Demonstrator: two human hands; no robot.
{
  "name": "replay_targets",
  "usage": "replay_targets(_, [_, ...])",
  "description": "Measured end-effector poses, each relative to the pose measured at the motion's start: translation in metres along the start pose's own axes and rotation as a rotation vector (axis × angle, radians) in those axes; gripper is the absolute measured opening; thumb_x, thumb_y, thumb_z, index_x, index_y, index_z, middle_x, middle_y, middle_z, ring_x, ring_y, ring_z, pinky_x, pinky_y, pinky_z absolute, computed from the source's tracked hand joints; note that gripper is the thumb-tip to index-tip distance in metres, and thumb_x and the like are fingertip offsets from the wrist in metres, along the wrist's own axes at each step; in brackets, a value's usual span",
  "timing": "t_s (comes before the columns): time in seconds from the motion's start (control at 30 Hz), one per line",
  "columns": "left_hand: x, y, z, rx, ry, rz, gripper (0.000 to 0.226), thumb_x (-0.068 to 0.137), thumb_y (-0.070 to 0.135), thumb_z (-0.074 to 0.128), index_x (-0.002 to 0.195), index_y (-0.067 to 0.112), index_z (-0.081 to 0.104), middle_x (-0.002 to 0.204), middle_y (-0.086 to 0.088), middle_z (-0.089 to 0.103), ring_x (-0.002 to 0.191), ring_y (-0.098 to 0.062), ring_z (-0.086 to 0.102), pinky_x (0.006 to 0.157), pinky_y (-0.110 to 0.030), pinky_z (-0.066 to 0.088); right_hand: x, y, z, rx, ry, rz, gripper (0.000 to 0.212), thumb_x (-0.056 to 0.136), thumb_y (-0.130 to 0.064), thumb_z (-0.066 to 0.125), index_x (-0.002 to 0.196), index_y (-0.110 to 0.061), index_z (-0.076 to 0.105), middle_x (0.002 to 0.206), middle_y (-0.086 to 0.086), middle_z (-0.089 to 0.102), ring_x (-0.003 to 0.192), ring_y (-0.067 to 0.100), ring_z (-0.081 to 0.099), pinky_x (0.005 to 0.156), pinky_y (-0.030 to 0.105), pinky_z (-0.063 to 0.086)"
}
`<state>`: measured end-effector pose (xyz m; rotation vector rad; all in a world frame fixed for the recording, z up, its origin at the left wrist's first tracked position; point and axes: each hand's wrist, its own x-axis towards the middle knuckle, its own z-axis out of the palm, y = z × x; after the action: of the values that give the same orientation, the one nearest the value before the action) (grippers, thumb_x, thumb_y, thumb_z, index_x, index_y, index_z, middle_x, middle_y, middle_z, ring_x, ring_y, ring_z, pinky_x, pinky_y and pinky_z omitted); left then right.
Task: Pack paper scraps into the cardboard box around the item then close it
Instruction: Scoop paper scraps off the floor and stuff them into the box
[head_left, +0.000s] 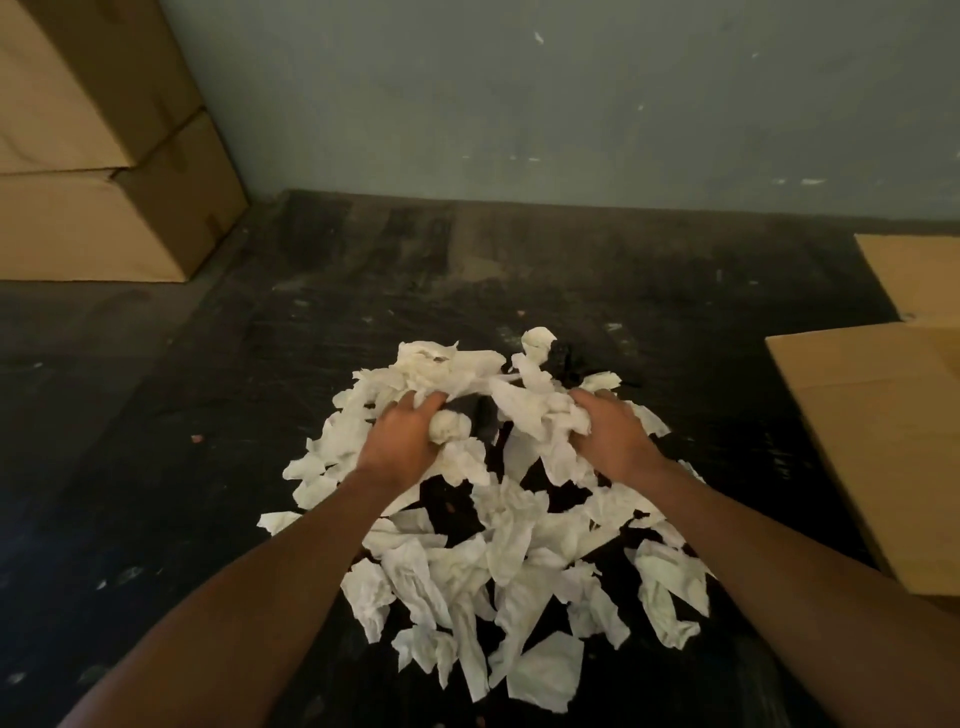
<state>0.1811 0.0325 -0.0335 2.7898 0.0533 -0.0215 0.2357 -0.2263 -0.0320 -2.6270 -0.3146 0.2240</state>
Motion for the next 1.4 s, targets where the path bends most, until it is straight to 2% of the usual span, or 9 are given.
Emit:
replay_targets(0.17, [-0.003,0.024,-0.044,-0.04,0.107,-0.004,0.06,0.086,0.015,0.066,0.141,0.021,0.043,0.129,-0.016,0.054,0.115,-0.035,0.055,0.098,-0.045,0.046,-0.009,-0.004,-0.046,0.063,0.075,-0.007,0.049,0.081,-0.037,0.07,0.125,-0.022,0.055,0.115,0.007,0.061,0.107,0.025,0.057,0.092,0.044,0.051])
replay_targets(0.43, [-0.038,0.076,-0.094,-0.049,0.236,0.0,0.063,0.088,0.017,0.069,0.144,0.019,0.04,0.137,-0.015,0.051,0.122,-0.033,0.053,0.105,-0.046,0.044,-0.058,-0.012,-0.112,0.193,0.233,-0.116,0.034,0.082,-0.028,0.073,0.111,-0.017,0.06,0.102,0.005,0.066,0.095,0.023,0.061,0.085,0.042,0.052])
replay_targets(0.57, [-0.06,0.099,-0.105,-0.053,0.254,-0.028,0.06,0.091,0.021,0.065,0.145,0.02,0.038,0.138,-0.014,0.05,0.122,-0.031,0.052,0.104,-0.046,0.045,-0.079,-0.005,-0.13,0.199,0.249,-0.102,0.045,0.082,-0.031,0.072,0.121,-0.018,0.057,0.114,0.006,0.065,0.105,0.026,0.06,0.09,0.044,0.052])
replay_targets(0.67, [-0.073,0.111,-0.108,-0.017,0.248,-0.047,0.056,0.092,0.023,0.063,0.144,0.02,0.039,0.136,-0.014,0.052,0.12,-0.031,0.053,0.102,-0.045,0.047,-0.094,-0.001,-0.139,0.199,0.261,-0.067,0.042,0.084,-0.023,0.071,0.123,-0.014,0.057,0.115,0.008,0.065,0.105,0.028,0.06,0.088,0.04,0.05])
replay_targets(0.83, [-0.079,0.121,-0.107,-0.013,0.228,-0.076,0.057,0.094,0.022,0.061,0.146,0.02,0.037,0.14,-0.014,0.05,0.123,-0.032,0.052,0.104,-0.043,0.045,-0.107,-0.004,-0.14,0.177,0.255,-0.041,0.037,0.085,-0.021,0.07,0.119,-0.015,0.057,0.116,0.01,0.064,0.106,0.029,0.058,0.09,0.045,0.052])
replay_targets(0.97, [-0.07,0.124,-0.112,-0.028,0.226,-0.054,0.059,0.094,0.022,0.061,0.147,0.019,0.035,0.142,-0.014,0.048,0.126,-0.032,0.051,0.106,-0.044,0.044,-0.107,-0.008,-0.147,0.157,0.277,-0.044,0.028,0.085,-0.018,0.069,0.111,-0.015,0.059,0.11,0.01,0.065,0.103,0.029,0.06,0.086,0.042,0.052])
replay_targets(1.1, [-0.053,0.134,-0.12,-0.058,0.254,-0.003,0.06,0.094,0.023,0.061,0.148,0.018,0.034,0.144,-0.015,0.047,0.128,-0.033,0.048,0.107,-0.044,0.042,-0.113,-0.005,-0.171,0.138,0.317,-0.024,0.031,0.086,-0.021,0.068,0.115,-0.016,0.058,0.113,0.007,0.065,0.102,0.027,0.06,0.083,0.038,0.051])
replay_targets(1.27, [-0.032,0.17,-0.121,-0.137,0.264,0.096,0.057,0.092,0.024,0.062,0.144,0.017,0.04,0.137,-0.016,0.053,0.121,-0.035,0.053,0.102,-0.045,0.044,-0.132,0.01,-0.203,0.11,0.404,-0.001,0.024,0.086,-0.022,0.067,0.107,-0.016,0.057,0.104,0.003,0.064,0.096,0.024,0.059,0.076,0.033,0.045])
replay_targets(1.4, [-0.025,0.212,-0.112,-0.165,0.256,0.191,0.053,0.092,0.022,0.063,0.14,0.017,0.043,0.132,-0.016,0.056,0.117,-0.034,0.056,0.1,-0.044,0.047,-0.149,0.034,-0.229,0.091,0.453,0.034,0.018,0.084,-0.023,0.066,0.098,-0.016,0.056,0.096,0.006,0.064,0.091,0.027,0.059,0.079,0.04,0.048])
